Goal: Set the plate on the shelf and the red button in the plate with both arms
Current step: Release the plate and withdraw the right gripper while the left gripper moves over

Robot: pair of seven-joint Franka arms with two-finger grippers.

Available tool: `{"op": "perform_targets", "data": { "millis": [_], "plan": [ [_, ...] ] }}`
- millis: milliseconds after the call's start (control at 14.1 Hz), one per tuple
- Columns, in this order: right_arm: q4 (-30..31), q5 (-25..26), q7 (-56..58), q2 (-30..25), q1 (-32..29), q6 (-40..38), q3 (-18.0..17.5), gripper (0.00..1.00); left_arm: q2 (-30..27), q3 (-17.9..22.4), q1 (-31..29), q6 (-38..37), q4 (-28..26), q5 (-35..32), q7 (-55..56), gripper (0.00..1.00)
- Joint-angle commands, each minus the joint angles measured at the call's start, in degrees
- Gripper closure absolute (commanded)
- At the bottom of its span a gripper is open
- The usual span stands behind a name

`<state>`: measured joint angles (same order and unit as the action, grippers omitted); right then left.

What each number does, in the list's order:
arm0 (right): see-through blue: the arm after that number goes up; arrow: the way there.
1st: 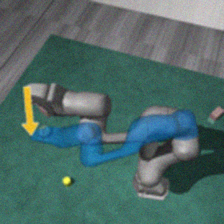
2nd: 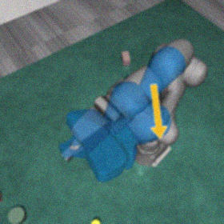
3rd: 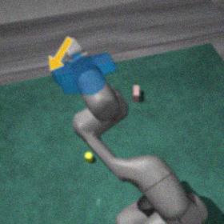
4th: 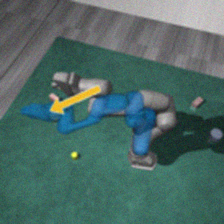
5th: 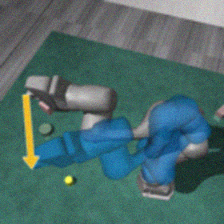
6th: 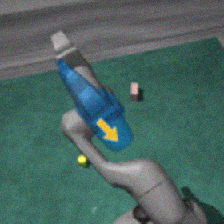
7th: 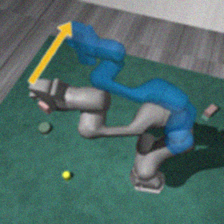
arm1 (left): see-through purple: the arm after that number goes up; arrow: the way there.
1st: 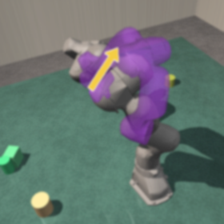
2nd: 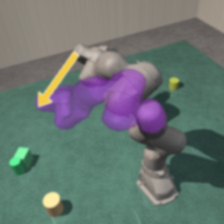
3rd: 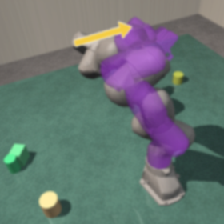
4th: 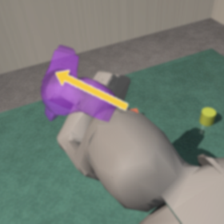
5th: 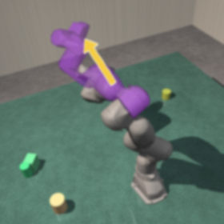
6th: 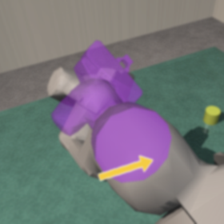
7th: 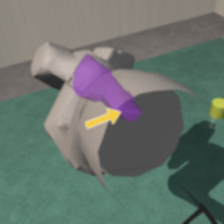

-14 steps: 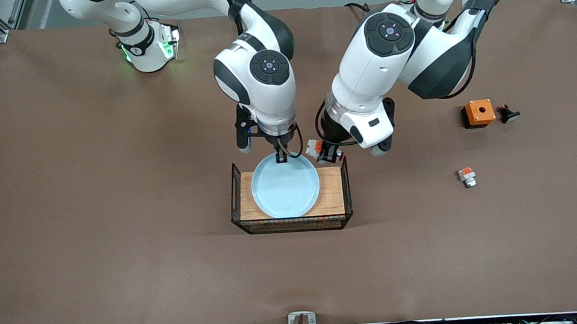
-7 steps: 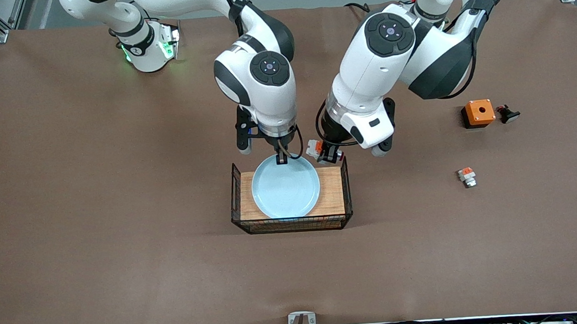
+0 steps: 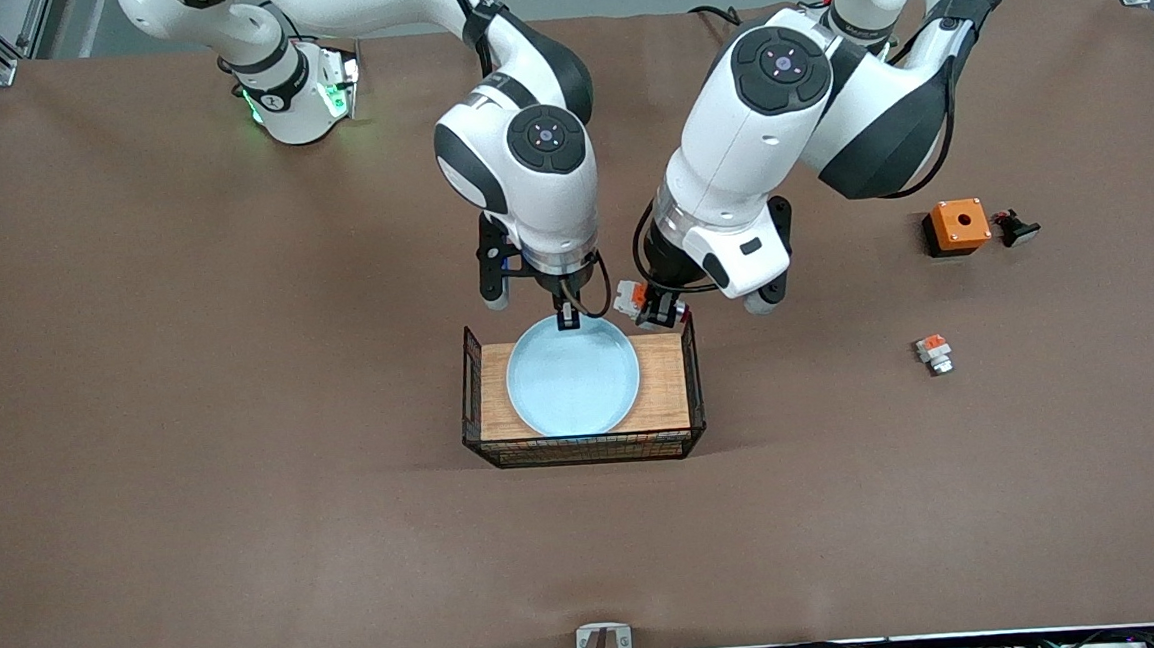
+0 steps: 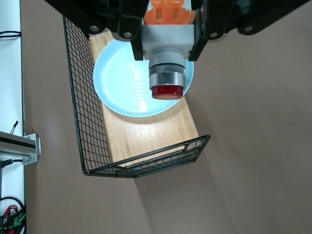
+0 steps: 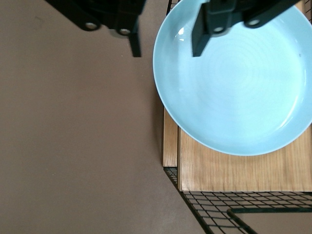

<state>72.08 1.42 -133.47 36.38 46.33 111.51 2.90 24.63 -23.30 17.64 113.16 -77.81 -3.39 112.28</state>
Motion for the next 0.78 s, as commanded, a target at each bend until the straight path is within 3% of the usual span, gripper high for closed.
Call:
{"op": "perform_targets", "data": {
  "millis": [0, 284, 709],
  "plan": [
    [-2.2, 1.4, -1.4, 1.0, 0.6, -0.5, 0.7, 0.00, 0.0, 1.7, 0.3, -0.1, 4.8, -1.4, 0.6, 0.70],
    [-4.0, 1.3, 3.8, 0.6, -1.1, -2.5, 0.6, 0.00, 0.6, 1.9, 0.4, 1.6, 6.3, -1.5, 0.7, 0.69],
    [-6.2, 0.3, 26.8, -2.3, -6.2, -12.8, 0.0, 0.00, 5.3, 2.0, 2.7, 1.7, 6.1, -5.2, 4.1, 0.69]
  ]
}}
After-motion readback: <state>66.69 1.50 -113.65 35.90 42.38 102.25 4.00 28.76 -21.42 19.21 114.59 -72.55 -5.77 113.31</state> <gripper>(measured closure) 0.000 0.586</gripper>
